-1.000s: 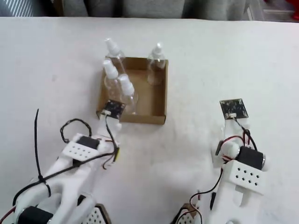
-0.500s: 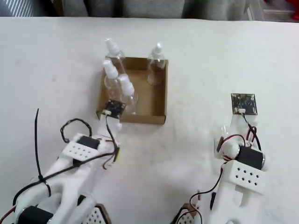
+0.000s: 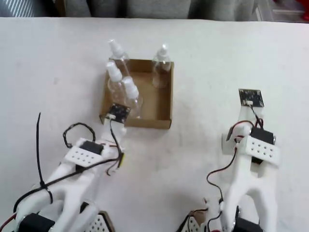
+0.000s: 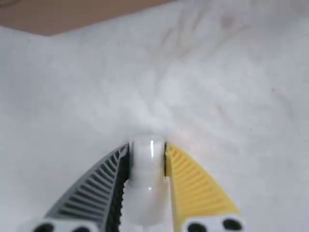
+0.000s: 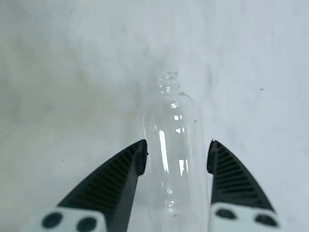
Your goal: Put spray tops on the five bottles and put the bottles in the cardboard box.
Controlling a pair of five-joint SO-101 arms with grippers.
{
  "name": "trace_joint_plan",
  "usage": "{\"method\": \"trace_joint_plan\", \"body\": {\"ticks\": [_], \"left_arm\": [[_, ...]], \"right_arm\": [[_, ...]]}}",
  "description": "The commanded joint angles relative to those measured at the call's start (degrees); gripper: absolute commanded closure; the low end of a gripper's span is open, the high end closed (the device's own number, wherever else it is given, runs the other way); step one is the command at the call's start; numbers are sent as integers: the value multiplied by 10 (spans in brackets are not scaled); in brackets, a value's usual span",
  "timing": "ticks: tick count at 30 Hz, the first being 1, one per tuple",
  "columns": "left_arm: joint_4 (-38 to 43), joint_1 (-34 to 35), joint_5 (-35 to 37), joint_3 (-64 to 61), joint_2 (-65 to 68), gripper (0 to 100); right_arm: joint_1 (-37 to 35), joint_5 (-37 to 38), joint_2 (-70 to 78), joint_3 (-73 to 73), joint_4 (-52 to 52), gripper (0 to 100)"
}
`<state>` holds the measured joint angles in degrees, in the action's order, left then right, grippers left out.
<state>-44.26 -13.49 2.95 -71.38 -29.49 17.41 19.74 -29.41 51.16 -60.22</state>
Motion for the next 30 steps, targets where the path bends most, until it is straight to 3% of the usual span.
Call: {"method": "trace_joint_plan", "body": {"ticks": [1,9,24,30], "left_arm": [[-1,-15,2,24,2,980],[0,-15,2,24,2,980],[0,-15,1,24,2,980],[0,-15,1,24,2,980]], "right_arm": [[-7,0,7,-31,17,818],[-43,-4,56,-30,36,752],[-42,0,156,-33,83,752],[-42,1,169,-33,86,858]]}}
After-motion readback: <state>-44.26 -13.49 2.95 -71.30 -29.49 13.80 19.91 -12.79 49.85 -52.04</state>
